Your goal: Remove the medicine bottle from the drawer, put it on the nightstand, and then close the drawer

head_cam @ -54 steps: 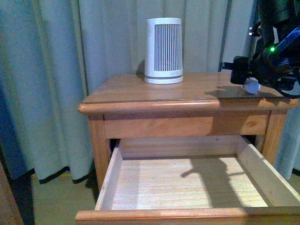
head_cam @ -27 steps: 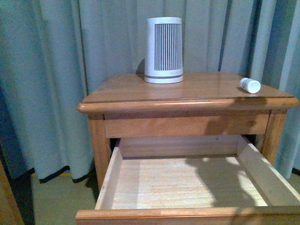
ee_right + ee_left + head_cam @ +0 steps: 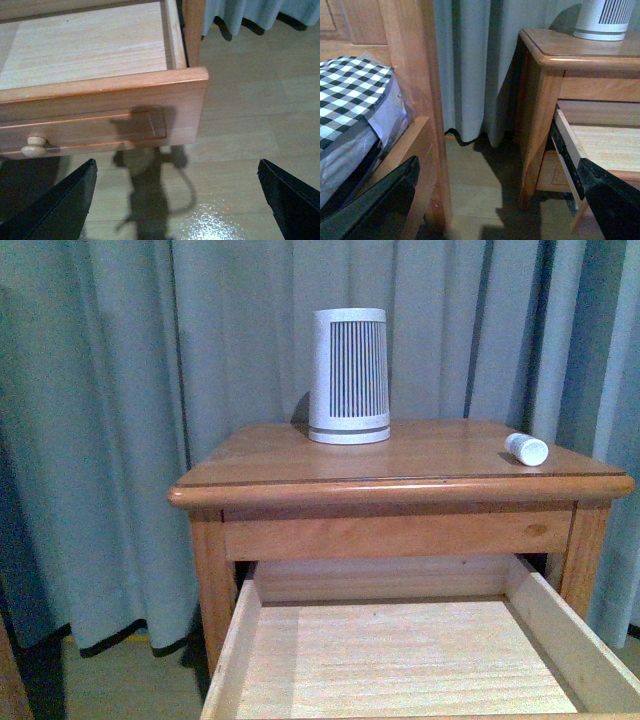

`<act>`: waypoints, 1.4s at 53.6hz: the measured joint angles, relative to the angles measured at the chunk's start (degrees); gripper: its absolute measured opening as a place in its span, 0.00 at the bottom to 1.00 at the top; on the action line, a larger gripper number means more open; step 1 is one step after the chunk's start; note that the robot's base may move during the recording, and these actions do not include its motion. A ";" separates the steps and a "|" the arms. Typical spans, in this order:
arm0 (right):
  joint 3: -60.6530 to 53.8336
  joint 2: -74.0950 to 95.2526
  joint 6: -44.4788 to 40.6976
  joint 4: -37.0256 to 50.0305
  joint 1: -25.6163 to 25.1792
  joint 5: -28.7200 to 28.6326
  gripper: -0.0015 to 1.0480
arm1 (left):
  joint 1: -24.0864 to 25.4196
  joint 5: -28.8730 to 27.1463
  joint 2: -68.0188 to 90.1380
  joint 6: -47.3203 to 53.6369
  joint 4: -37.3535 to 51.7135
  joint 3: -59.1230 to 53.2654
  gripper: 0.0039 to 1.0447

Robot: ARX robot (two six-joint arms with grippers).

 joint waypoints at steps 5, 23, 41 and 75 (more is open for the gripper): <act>0.35 11.63 -0.79 12.72 1.70 0.20 0.93 | 0.00 0.00 0.00 0.02 0.00 0.00 0.94; 17.25 51.49 -1.05 30.53 4.37 2.75 0.93 | 0.00 0.00 0.00 0.00 0.00 0.00 0.94; 42.14 66.31 -8.50 28.89 2.64 5.70 0.93 | 0.00 -0.02 0.00 0.00 0.00 0.00 0.94; 40.52 64.41 -10.36 27.89 -0.94 3.61 0.93 | 0.00 0.00 0.00 0.00 0.00 0.00 0.94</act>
